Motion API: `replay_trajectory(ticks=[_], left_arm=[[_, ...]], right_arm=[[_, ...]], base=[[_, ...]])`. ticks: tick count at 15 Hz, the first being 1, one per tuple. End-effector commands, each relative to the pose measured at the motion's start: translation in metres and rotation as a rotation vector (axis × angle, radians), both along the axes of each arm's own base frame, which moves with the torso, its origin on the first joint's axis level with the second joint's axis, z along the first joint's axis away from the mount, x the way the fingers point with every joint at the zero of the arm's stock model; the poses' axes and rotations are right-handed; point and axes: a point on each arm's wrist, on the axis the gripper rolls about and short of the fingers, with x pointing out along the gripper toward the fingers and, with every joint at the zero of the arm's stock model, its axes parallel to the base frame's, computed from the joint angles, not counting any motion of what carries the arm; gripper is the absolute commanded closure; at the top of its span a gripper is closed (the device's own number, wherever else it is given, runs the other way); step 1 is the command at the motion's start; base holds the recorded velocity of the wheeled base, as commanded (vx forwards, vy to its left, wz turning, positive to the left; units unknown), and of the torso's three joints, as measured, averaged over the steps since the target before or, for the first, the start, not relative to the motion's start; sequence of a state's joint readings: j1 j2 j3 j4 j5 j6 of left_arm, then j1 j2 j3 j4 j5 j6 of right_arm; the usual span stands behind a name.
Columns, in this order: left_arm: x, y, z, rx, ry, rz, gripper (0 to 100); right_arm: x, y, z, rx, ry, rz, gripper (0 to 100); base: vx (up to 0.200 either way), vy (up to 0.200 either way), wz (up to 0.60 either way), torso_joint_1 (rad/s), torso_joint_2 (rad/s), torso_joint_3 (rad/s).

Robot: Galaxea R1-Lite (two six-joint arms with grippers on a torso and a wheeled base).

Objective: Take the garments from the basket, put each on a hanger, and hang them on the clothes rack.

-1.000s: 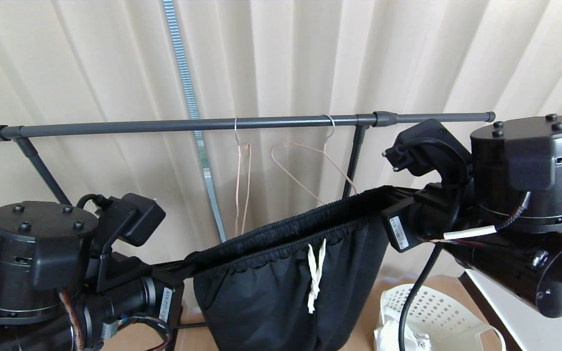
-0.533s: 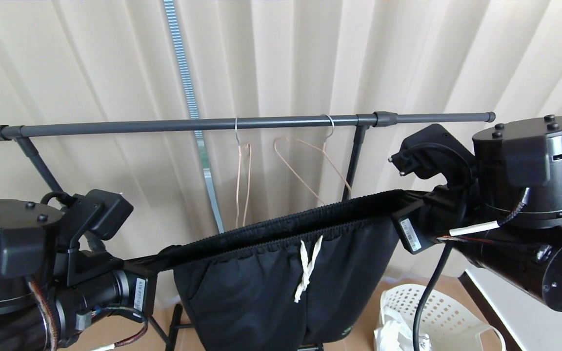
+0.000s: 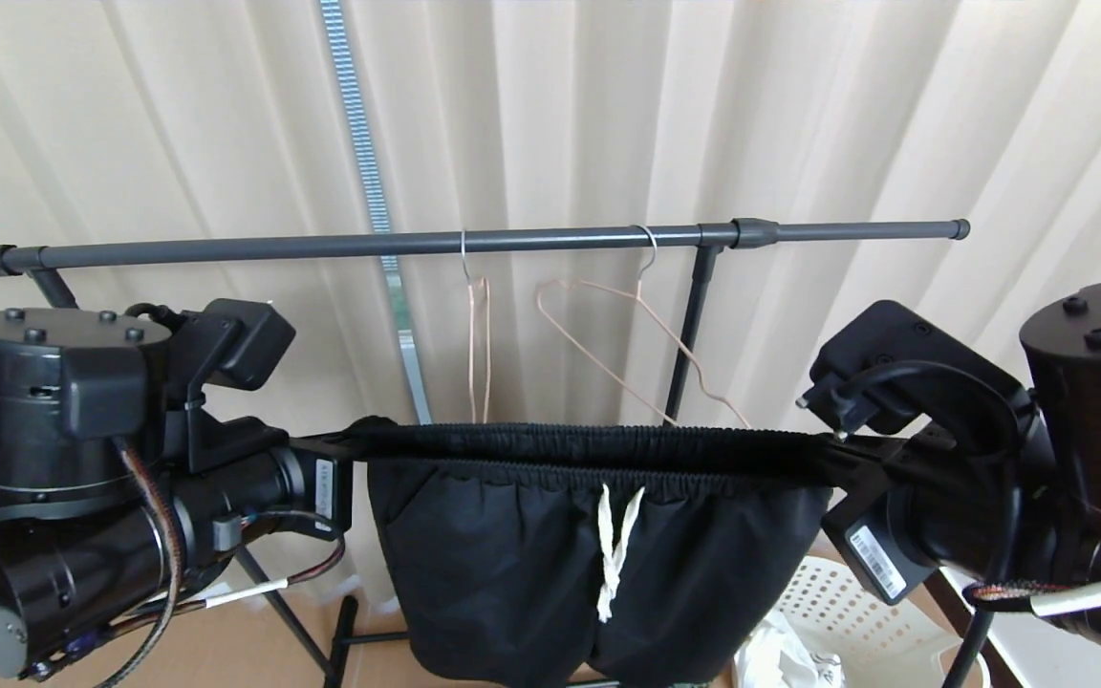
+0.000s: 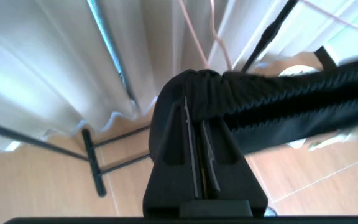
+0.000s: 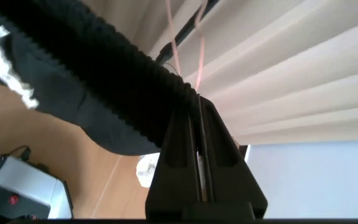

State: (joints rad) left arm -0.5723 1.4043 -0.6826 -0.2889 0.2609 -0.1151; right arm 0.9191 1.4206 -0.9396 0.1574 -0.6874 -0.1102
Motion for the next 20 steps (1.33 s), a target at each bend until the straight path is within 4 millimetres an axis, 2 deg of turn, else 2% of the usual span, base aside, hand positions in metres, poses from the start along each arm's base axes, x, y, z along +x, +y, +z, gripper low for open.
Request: replay_trajectory(ticks=[1, 5, 9, 10, 15, 17, 20], left_arm=[[0.006, -0.023, 0.002, -0.002, 0.004, -0.064, 100], [-0.003, -0.048, -0.009, 0.009, 0.053, -0.21, 100], [0.008, -0.072, -0.002, -0.005, 0.035, -0.25, 100], [0.018, -0.081, 0.004, -0.019, 0.018, -0.248, 100], [0.053, -0.102, 0.006, -0.036, -0.003, -0.219, 100], [0.075, -0.102, 0.007, -0.044, -0.015, -0.178, 100], [0.093, -0.09, 0.015, -0.063, -0.045, -0.118, 100]], right_arm=[[-0.009, 0.004, -0.002, -0.014, 0.023, 0.053, 100], [-0.01, 0.002, -0.001, -0.009, 0.026, 0.061, 100], [-0.015, -0.004, -0.006, -0.067, 0.067, 0.063, 100], [-0.016, -0.005, -0.008, -0.081, 0.084, 0.072, 100], [-0.022, 0.0, -0.009, -0.073, 0.108, 0.139, 100], [-0.027, 0.005, -0.012, -0.082, 0.116, 0.171, 100], [-0.027, 0.006, -0.013, -0.086, 0.12, 0.174, 100]], base=[[0.0, 0.0, 0.0, 0.0, 0.0, 0.0], [0.0, 0.0, 0.0, 0.0, 0.0, 0.0], [0.0, 0.0, 0.0, 0.0, 0.0, 0.0], [0.0, 0.0, 0.0, 0.0, 0.0, 0.0], [0.0, 0.0, 0.0, 0.0, 0.0, 0.0], [0.0, 0.0, 0.0, 0.0, 0.0, 0.0], [0.0, 0.0, 0.0, 0.0, 0.0, 0.0]])
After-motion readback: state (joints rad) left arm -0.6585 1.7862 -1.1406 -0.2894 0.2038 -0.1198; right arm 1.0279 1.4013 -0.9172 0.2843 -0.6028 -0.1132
